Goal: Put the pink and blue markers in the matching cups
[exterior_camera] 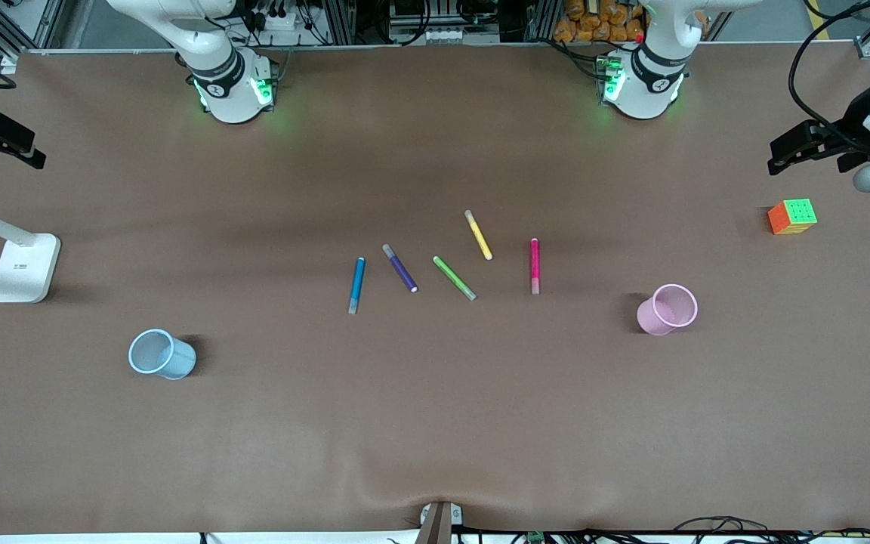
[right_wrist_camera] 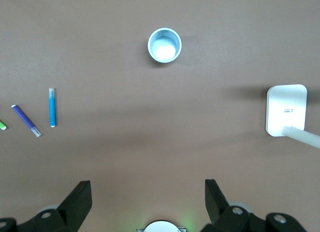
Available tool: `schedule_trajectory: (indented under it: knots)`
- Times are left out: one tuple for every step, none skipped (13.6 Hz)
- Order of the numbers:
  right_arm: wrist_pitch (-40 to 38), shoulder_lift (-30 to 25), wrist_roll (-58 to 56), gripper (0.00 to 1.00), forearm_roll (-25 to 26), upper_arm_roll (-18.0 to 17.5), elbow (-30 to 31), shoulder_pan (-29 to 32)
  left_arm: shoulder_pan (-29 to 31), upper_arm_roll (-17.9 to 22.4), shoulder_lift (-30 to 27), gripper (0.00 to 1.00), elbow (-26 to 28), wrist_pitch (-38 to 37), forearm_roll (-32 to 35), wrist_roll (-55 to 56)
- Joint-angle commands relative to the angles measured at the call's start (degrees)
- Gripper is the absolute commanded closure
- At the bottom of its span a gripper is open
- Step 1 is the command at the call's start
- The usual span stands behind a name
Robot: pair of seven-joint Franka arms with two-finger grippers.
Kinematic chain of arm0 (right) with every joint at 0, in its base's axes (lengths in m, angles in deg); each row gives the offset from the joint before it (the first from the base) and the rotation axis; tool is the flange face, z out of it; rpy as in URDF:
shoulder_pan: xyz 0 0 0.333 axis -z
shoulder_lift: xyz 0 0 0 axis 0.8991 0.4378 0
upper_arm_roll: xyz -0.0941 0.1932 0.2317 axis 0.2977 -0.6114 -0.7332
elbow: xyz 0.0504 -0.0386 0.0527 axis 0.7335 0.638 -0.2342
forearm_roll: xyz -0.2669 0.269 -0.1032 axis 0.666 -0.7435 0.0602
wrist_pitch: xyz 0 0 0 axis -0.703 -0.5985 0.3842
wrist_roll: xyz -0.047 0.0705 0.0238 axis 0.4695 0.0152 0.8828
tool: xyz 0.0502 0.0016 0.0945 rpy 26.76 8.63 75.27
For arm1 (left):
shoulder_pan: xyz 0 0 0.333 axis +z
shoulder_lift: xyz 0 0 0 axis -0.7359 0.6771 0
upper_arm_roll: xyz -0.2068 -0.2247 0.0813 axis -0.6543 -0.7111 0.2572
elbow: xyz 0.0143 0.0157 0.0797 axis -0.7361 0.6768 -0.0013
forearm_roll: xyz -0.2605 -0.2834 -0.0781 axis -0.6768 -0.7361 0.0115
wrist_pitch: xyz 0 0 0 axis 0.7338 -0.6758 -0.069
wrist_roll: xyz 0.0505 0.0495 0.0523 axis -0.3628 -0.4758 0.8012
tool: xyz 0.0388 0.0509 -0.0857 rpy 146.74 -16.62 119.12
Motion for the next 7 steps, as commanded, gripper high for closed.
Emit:
schedule_trajectory:
  knots:
    - [0.22, -0.83, -0.19, 0.0, 0.63, -0.22, 0.31, -1.01, 0.11, -0.15, -1.12, 0.0, -0.12, -1.63, 0.45, -0.46]
    - [0.22, -0.83, -0.19, 0.0, 0.72, -0.22, 0.31, -1.8, 0.12, -0.15, -1.12, 0.0, -0.12, -1.63, 0.72, -0.38]
    - [0.22, -0.74, -0.19, 0.0, 0.72, -0.3, 0.31, -1.98, 0.12, -0.15, -1.03, 0.0, -0.21, -1.63, 0.98, -0.38]
    - [0.22, -0.83, -0.19, 0.0, 0.63, -0.3, 0.31, -2.16, 0.03, -0.15, -0.94, 0.0, -0.38, -1.63, 1.07, -0.38]
    - [0.22, -0.83, -0.19, 0.0, 0.63, -0.3, 0.31, -2.77, 0.03, -0.15, -0.6, 0.0, -1.08, -1.63, 1.07, -0.29]
    - [0.22, -0.83, -0.11, 0.0, 0.72, -0.3, 0.31, -3.12, 0.03, -0.15, -0.24, 0.0, -1.78, -1.63, 1.07, -0.29]
    - [0.22, -0.65, -0.19, 0.0, 0.72, -0.3, 0.31, -3.12, 0.11, -0.15, -0.24, 0.0, -1.62, -1.63, 1.07, -0.29]
